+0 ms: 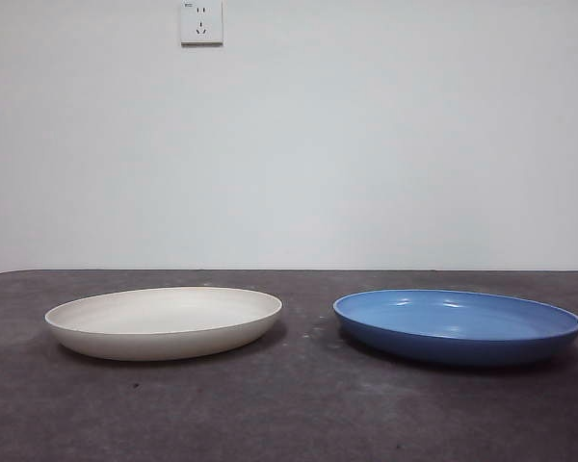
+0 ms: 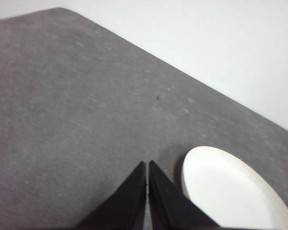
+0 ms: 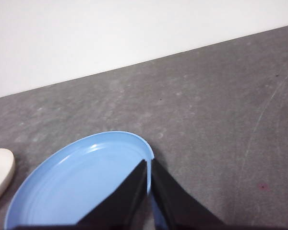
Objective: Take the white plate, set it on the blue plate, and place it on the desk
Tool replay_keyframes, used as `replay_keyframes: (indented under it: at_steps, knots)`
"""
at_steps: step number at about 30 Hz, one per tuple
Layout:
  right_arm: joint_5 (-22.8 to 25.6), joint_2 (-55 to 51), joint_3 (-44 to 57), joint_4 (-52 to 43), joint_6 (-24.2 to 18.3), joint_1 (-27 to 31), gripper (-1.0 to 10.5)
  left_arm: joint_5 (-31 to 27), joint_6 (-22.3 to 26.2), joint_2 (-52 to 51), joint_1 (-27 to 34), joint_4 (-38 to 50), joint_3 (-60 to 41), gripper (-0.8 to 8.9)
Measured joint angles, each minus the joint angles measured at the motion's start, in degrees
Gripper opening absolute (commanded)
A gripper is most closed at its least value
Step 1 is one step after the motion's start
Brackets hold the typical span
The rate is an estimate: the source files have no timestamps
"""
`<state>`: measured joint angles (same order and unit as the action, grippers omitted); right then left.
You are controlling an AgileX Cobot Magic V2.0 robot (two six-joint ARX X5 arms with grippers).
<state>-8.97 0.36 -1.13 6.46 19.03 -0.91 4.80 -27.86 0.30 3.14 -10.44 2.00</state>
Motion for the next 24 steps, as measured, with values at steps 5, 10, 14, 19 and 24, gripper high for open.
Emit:
replay_keyframes:
  at_steps: [5,10,14,19,24]
  knots:
    - [0.1,0.0,-4.3,0.2,1.0,0.0,0.1,2.7,-1.8,0.2,0.0,-1.8,3.9,0.1]
    - [0.2,0.5,-9.7,0.2,1.0,0.0,0.1,2.9,-2.1,2.0,0.0,-1.4,10.0,0.1]
    - [0.2,3.3,-15.3,0.3,0.9,0.0,0.1,2.9,-1.6,5.4,0.0,-2.1,15.3,0.1]
    - [0.2,9.0,-23.0,1.9,-0.3,0.0,0.1,3.0,0.7,10.7,0.0,-4.3,22.9,0.1]
    - [-0.4,17.2,-32.0,9.9,-3.4,0.0,0.1,8.0,5.4,18.3,0.0,-8.3,30.9,0.1]
